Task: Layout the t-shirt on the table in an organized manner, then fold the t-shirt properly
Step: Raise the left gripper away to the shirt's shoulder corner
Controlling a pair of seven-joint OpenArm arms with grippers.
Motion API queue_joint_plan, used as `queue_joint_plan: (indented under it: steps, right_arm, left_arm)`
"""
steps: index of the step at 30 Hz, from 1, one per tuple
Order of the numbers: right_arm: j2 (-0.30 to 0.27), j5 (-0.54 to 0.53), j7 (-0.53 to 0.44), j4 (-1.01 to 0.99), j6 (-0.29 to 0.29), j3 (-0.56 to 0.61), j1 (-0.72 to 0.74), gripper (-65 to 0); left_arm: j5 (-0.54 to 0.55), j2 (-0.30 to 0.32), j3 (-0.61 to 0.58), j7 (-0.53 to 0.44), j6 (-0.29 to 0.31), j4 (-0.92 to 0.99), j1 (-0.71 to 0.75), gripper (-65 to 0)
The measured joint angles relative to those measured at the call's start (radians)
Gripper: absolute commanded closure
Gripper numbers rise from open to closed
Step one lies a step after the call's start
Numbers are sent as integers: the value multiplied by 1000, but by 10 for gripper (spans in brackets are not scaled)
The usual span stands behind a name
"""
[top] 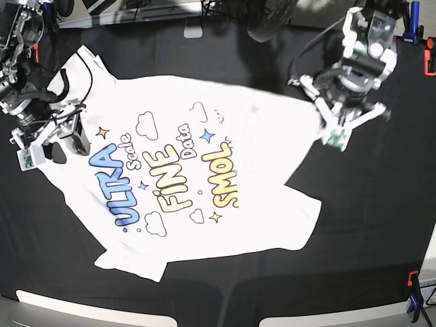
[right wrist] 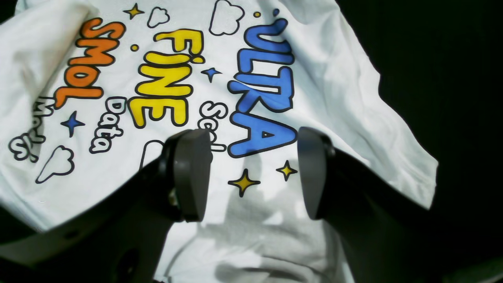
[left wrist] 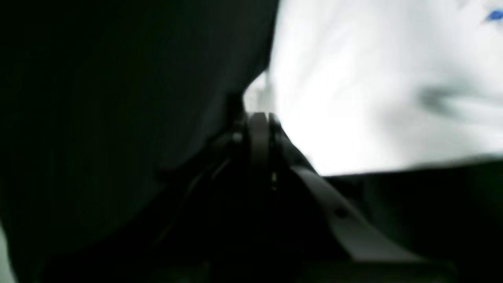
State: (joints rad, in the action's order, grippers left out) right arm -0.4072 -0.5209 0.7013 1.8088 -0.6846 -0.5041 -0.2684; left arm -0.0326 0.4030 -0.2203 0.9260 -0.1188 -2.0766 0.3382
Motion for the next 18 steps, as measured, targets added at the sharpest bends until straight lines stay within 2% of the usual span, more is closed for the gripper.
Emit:
queue_joint_plan:
  steps: [4, 10, 12, 18]
  right_arm:
    - [0, 1, 0, 0, 0, 0, 0, -340]
    - [0, 0, 0, 0, 0, 0, 0, -340]
    - [0, 0, 0, 0, 0, 0, 0, -340]
    - [0, 0, 0, 0, 0, 0, 0, -340]
  left_arm:
    - [-78, 35, 0, 40, -38, 0, 75, 0]
    - [-172, 38, 0, 75, -42, 0, 175, 0]
    - [-186, 38, 0, 96, -61, 0, 192, 0]
    - [-185, 38, 0, 101, -61, 0, 218, 0]
